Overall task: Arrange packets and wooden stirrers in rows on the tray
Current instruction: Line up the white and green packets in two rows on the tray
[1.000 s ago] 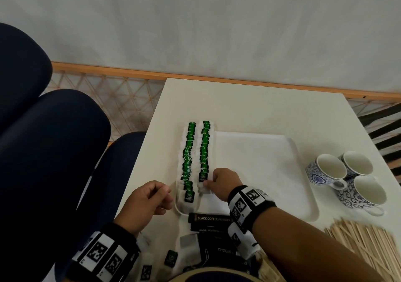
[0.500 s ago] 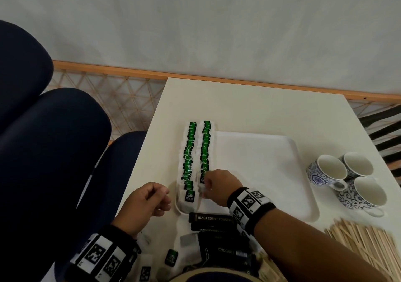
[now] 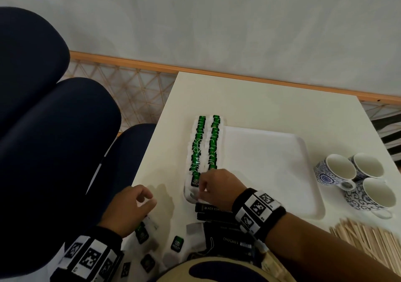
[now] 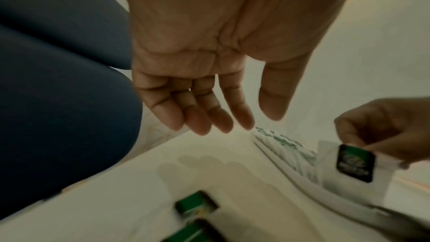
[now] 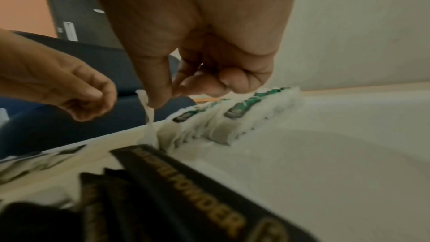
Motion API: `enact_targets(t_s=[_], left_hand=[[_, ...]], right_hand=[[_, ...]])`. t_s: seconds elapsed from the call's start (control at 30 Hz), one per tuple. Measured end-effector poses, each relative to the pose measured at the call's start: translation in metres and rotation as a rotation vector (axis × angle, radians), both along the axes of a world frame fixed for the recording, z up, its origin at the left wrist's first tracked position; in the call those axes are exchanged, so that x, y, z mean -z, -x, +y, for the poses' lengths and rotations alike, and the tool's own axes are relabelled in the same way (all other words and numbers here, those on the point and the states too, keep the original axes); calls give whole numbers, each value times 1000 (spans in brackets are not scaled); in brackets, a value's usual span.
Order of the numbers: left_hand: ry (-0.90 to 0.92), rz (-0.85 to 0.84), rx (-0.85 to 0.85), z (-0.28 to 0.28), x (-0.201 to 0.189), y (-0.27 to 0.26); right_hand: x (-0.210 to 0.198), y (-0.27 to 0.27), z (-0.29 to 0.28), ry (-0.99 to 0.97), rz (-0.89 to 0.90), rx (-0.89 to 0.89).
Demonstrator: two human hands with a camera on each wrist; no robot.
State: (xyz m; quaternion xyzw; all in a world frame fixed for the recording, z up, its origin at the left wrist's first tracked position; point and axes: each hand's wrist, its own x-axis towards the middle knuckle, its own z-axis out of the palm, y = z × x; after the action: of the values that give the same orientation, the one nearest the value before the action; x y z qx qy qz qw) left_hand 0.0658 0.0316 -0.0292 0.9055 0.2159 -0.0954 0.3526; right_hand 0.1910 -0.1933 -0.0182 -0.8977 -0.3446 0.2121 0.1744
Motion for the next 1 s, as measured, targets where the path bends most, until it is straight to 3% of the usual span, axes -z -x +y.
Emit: enact_targets(t_s=[0.2,0.37,0.53,0.67,0.8,1.0], left_hand=[[-65,327,82,10,19,27],[-63,286,44,3,26,36],[-47,241,31,-5,31,38],[-73,198,59,-11,31,39],[-5,66,82,-13,27,41],[537,-125,-16,-18,15,36]], right_hand=[[0,40,13,155,20,-358],[2,49,17,131,-106,-493],[12,64,13,244,-201,-633],[15,67,15,176,-125,-562],[13,67,19,-5,50,-321],[4,65,28,-200,315,-85]])
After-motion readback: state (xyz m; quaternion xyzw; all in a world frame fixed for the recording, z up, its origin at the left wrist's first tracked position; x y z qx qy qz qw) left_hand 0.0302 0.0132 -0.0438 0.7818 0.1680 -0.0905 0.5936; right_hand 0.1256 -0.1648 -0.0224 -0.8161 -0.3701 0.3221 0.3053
